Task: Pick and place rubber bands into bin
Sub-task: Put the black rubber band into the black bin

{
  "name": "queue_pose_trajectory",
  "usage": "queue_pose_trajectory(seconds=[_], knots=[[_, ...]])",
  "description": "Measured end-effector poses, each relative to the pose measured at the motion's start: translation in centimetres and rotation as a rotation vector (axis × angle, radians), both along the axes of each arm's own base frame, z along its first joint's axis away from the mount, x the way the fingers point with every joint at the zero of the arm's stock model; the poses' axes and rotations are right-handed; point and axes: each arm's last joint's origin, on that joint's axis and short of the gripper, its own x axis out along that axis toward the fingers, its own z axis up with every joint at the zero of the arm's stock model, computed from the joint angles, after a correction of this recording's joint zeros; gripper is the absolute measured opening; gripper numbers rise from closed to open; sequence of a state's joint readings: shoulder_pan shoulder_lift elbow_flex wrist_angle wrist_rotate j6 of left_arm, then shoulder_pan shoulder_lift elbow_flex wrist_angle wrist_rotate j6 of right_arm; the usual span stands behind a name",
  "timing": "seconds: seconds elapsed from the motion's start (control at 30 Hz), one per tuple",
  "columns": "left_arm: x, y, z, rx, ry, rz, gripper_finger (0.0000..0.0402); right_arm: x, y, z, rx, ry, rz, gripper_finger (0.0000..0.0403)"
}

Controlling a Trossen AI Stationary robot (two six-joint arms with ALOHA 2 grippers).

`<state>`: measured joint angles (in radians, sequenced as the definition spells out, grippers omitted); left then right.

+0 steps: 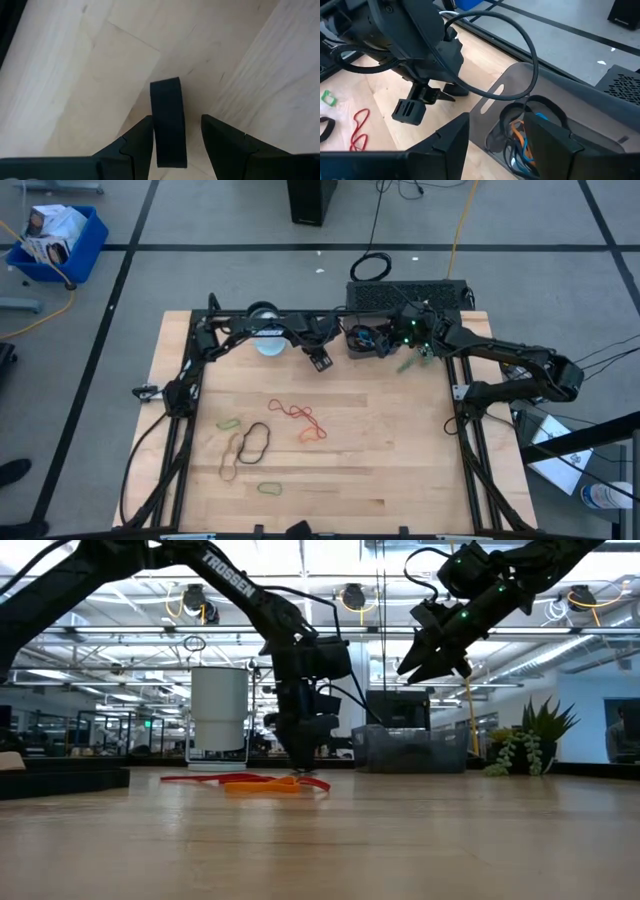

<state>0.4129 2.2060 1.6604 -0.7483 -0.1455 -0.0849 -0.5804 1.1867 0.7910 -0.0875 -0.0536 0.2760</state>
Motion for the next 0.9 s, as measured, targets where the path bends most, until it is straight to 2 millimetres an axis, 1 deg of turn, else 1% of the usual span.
queue_pose_trajectory(seconds=[0.2,0.27,0.37,0.7,0.77,0.9], knots=[[0.0,-0.01,0.01,-0.003,-0.001,-0.002,0.0174,0.0,0.0,-0.01,-0.002,0.001,0.001,0.0183],[0.02,-0.05,0.02,-0.001,-0.001,-0.001,0.0169,0.0,0.0,-0.01,-0.002,0.002,0.001,0.0183],[0.03,-0.05,0.02,0.009,0.003,0.001,0.0143,0.0,0.0,-0.01,-0.003,0.002,0.002,0.0186],[0.1,-0.01,0.06,0.015,-0.006,0.003,0.0014,0.0,0.0,-0.01,-0.006,0.004,0.004,0.0183],[0.1,-0.01,0.07,0.014,-0.006,0.003,0.0007,0.0,0.0,-0.01,-0.006,0.004,0.004,0.0185],[0.11,-0.03,0.09,0.015,-0.006,0.003,0.0013,0.0,0.0,-0.01,-0.006,0.004,0.004,0.0187]])
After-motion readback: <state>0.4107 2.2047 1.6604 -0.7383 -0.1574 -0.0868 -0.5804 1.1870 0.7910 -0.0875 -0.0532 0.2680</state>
